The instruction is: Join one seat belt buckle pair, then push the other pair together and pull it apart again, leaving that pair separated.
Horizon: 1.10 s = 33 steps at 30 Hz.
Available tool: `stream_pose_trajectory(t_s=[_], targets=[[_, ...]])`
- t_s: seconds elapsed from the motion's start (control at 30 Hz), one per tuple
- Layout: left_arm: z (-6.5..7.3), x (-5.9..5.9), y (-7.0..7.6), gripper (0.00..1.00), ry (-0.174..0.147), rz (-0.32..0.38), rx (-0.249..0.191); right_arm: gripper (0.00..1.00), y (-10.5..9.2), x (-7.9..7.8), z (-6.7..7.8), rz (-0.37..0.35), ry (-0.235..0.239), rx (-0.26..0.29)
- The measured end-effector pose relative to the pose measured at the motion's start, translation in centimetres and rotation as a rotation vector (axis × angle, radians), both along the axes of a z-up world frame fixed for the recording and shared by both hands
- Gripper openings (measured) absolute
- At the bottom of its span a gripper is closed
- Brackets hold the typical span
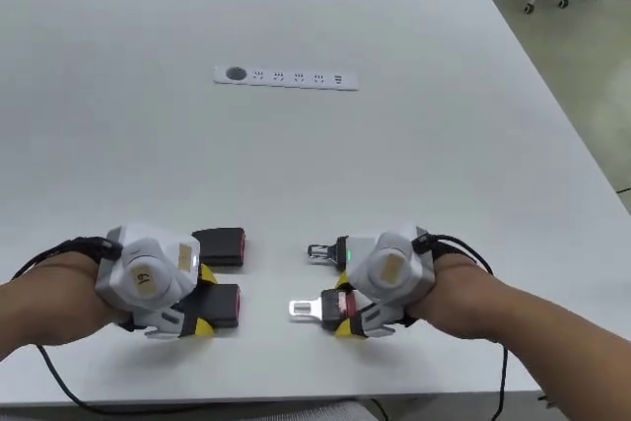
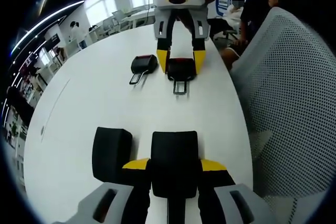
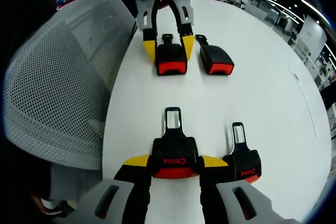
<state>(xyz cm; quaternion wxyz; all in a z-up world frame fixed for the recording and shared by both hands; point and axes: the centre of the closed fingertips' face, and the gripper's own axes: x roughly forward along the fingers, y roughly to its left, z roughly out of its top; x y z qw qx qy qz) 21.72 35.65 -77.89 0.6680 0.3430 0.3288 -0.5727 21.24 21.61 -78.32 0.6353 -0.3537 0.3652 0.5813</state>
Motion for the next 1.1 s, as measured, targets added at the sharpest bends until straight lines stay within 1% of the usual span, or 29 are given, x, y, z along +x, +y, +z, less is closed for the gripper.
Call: stream_pose_trajectory(t_s=[0.2, 0.3, 0.43, 0.5, 0.63, 0.67, 0.73, 0.83, 0.9, 1.0, 1.1], targets=[[0.0, 0.0, 0.0, 0.35, 0.004, -0.004, 0.009, 0.32, 1.8, -0.1, 0.0, 0.012, -0.004, 0.011], [0.1, -0.1, 0.0, 0.35, 0.003, -0.006, 0.01, 0.32, 2.8, -0.2, 0.2, 0.018, -0.016, 0.017], [0.1, -0.1, -0.1, 0.35, 0.005, -0.005, 0.012, 0.32, 4.3, 0.1, 0.1, 0.022, -0.017, 0.029], [0.2, -0.2, -0.2, 0.35, 0.007, -0.005, 0.016, 0.32, 4.8, 0.3, 0.0, 0.011, -0.015, 0.037], [0.2, -0.2, -0.2, 0.35, 0.009, -0.007, 0.017, 0.32, 5.5, 0.2, 0.1, 0.005, -0.016, 0.042], [0.2, -0.2, -0.2, 0.35, 0.008, -0.012, 0.019, 0.32, 5.8, 0.4, 0.1, 0.005, -0.009, 0.043], [0.2, -0.1, -0.2, 0.35, 0.006, -0.02, 0.025, 0.32, 6.3, 0.1, 0.0, 0.003, 0.008, 0.049], [0.2, -0.1, -0.2, 0.35, 0.004, -0.024, 0.027, 0.32, 6.6, 0.5, 0.2, 0.002, -0.015, 0.046], [0.1, -0.1, -0.2, 0.35, 0.003, -0.025, 0.028, 0.32, 6.7, 0.3, 0.1, 0.007, -0.009, 0.045], [0.1, -0.1, -0.2, 0.34, 0.007, -0.028, 0.025, 0.32, 7.0, 0.3, 0.3, 0.017, -0.016, 0.046], [0.0, 0.0, -0.1, 0.34, 0.008, -0.028, 0.024, 0.32, 7.5, 0.3, 0.3, 0.023, -0.026, 0.064]])
